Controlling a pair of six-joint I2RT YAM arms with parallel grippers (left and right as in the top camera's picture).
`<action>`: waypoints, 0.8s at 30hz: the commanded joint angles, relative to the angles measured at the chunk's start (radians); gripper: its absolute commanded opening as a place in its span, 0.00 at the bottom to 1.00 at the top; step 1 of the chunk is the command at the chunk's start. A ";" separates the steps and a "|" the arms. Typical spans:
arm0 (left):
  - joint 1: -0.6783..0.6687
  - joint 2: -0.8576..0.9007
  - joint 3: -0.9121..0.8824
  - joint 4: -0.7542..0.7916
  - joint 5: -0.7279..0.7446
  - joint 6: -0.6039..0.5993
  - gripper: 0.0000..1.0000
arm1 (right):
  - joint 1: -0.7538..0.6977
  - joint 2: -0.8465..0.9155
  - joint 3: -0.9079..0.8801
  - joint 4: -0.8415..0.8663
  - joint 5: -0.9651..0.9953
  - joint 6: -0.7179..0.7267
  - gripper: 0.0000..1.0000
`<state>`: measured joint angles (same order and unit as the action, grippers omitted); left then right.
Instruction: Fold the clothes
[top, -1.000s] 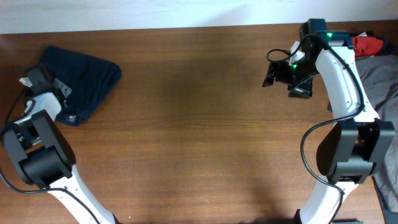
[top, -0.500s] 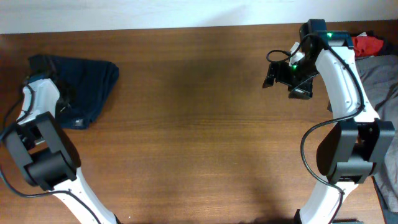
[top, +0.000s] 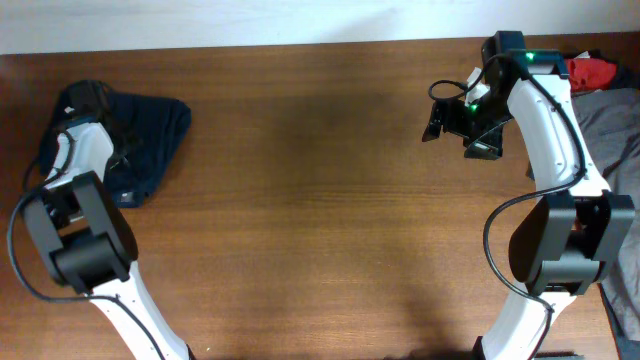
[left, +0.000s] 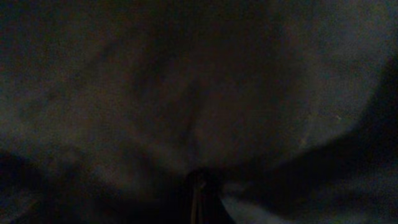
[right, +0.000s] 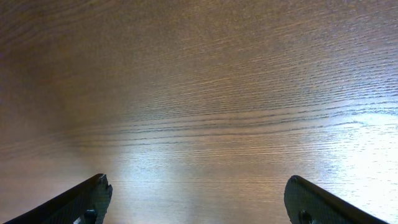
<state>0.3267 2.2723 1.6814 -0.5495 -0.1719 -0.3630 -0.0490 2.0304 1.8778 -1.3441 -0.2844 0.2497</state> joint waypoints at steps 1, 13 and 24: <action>0.002 0.116 0.006 0.050 0.018 0.020 0.01 | 0.005 -0.012 0.005 -0.003 0.008 -0.010 0.94; -0.017 0.381 0.006 0.528 0.109 -0.037 0.01 | 0.005 -0.012 0.005 -0.003 0.008 -0.006 0.94; -0.097 0.458 0.026 0.688 0.131 -0.051 0.01 | 0.005 -0.012 0.005 -0.007 0.004 0.002 0.94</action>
<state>0.3031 2.5645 1.7763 0.2405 -0.1699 -0.3897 -0.0490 2.0304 1.8778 -1.3476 -0.2848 0.2512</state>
